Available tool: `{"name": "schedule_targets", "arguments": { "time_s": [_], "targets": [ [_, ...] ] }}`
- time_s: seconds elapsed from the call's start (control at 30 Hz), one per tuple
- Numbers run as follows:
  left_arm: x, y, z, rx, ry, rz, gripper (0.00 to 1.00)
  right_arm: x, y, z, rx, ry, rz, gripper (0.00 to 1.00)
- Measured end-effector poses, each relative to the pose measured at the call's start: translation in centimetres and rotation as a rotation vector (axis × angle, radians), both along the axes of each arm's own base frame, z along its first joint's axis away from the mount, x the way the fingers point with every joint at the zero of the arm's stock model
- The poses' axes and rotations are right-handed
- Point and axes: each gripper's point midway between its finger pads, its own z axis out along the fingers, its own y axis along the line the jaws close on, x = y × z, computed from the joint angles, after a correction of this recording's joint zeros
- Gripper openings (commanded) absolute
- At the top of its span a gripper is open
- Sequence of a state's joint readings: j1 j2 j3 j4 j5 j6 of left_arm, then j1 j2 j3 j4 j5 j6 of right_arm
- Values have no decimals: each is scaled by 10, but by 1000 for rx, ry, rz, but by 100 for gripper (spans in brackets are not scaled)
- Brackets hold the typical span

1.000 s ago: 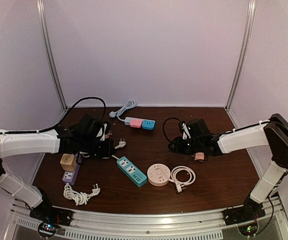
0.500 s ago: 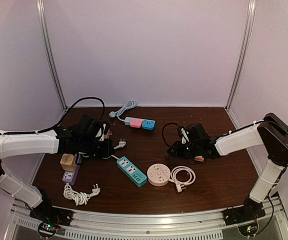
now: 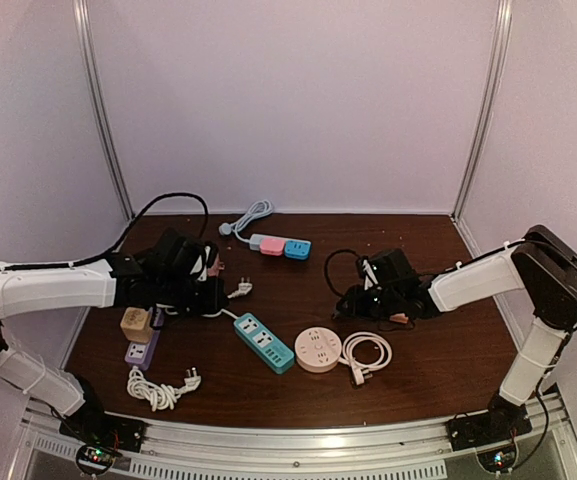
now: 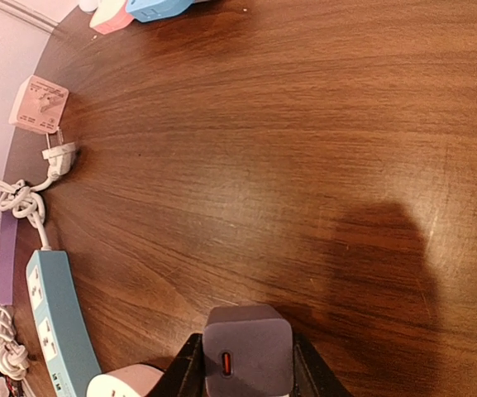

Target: Pull the plug off the socket

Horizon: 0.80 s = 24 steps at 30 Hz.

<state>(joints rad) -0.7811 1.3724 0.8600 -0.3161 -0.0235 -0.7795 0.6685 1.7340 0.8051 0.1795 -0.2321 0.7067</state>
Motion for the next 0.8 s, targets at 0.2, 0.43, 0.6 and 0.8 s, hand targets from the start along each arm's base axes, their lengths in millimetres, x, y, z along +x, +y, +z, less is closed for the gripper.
{"name": "schedule_targets", "arguments": {
  "time_s": [0.2,0.43,0.6,0.8],
  "targets": [
    [1,2,3,0,-11,6,4,-2,-6,-5,-23,18,-9,44],
    [-1,12,7,29,-23,25,10,-4,-13,-7,-52,30,-23,48],
    [-3,29,18,68,-55,63,19,-4,-17,1,-64,16,-30,57],
    [-6,63,38,139,-109,153,42,-6,-21,11,-98,-12,-29,79]
  ]
}}
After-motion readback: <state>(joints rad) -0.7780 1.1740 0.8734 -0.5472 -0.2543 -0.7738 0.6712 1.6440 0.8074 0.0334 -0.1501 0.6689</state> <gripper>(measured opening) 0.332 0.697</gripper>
